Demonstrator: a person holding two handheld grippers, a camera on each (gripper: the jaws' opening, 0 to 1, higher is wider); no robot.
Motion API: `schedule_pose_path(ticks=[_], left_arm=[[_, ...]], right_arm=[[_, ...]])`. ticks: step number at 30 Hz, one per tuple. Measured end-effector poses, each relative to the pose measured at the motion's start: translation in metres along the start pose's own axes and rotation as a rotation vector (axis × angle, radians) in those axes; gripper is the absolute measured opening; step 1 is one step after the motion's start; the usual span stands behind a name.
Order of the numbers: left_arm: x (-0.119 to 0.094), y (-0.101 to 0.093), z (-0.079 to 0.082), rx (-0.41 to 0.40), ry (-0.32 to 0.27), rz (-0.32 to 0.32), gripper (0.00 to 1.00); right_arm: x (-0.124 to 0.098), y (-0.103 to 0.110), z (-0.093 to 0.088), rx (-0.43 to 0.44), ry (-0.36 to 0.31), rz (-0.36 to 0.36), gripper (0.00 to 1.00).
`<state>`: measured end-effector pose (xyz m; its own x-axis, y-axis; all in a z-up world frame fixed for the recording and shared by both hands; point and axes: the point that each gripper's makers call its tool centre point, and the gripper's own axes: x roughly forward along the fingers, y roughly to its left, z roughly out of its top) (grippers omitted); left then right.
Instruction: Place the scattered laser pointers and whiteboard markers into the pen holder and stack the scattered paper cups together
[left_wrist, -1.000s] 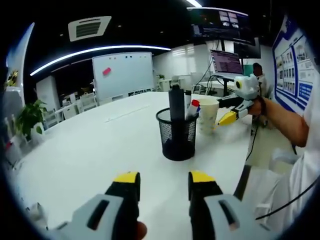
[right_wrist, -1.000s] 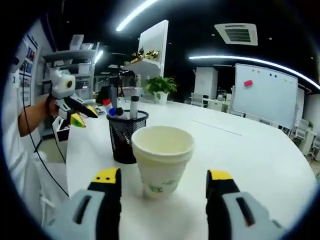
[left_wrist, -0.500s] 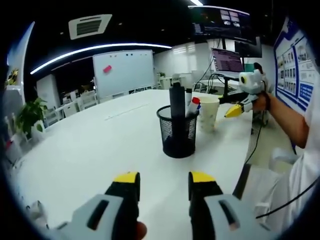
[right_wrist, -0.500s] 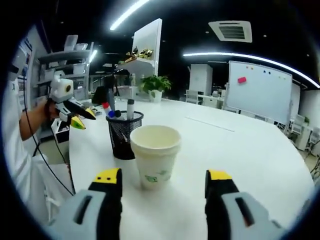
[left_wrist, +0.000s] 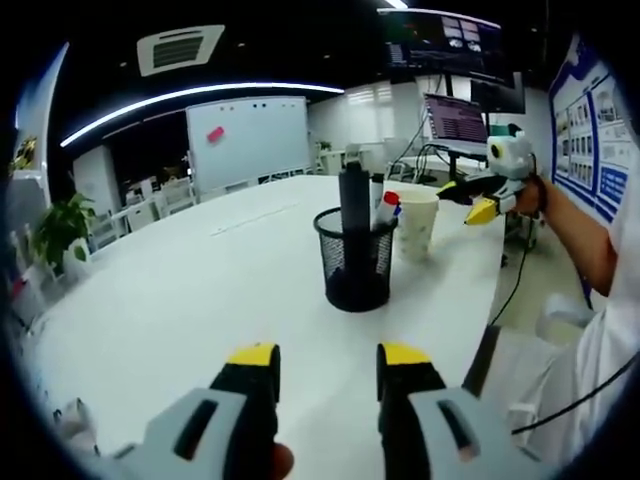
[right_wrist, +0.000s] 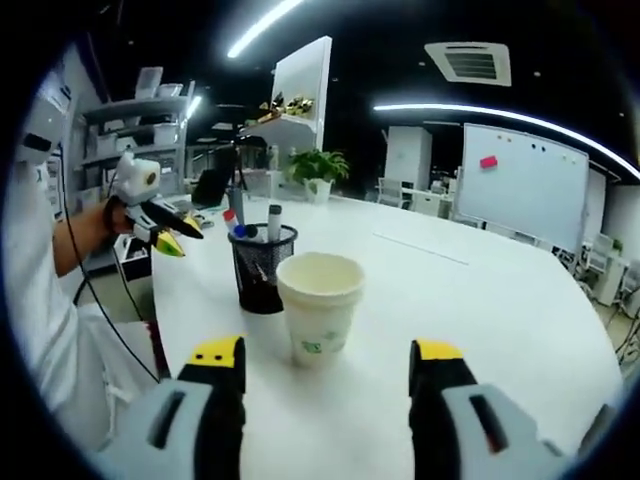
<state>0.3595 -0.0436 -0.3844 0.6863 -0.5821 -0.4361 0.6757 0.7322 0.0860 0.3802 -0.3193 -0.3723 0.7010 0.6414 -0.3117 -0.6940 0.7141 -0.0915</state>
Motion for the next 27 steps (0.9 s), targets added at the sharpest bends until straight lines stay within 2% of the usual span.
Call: schedule_pose_path(ticks=[6, 10, 24, 27], left_arm=[[-0.004, -0.002, -0.001, 0.001, 0.03, -0.004, 0.39], [-0.005, -0.003, -0.001, 0.003, 0.033, -0.008, 0.39], [-0.009, -0.005, 0.0, 0.009, 0.062, -0.005, 0.39], [-0.009, -0.006, 0.0, 0.014, 0.061, -0.006, 0.39]], right_arm=[[-0.009, -0.002, -0.003, -0.01, 0.019, -0.015, 0.66], [-0.021, -0.001, 0.006, -0.001, -0.015, -0.013, 0.66], [-0.045, 0.0, 0.018, 0.016, -0.046, -0.002, 0.65], [-0.051, -0.003, 0.023, 0.042, -0.07, 0.006, 0.65]])
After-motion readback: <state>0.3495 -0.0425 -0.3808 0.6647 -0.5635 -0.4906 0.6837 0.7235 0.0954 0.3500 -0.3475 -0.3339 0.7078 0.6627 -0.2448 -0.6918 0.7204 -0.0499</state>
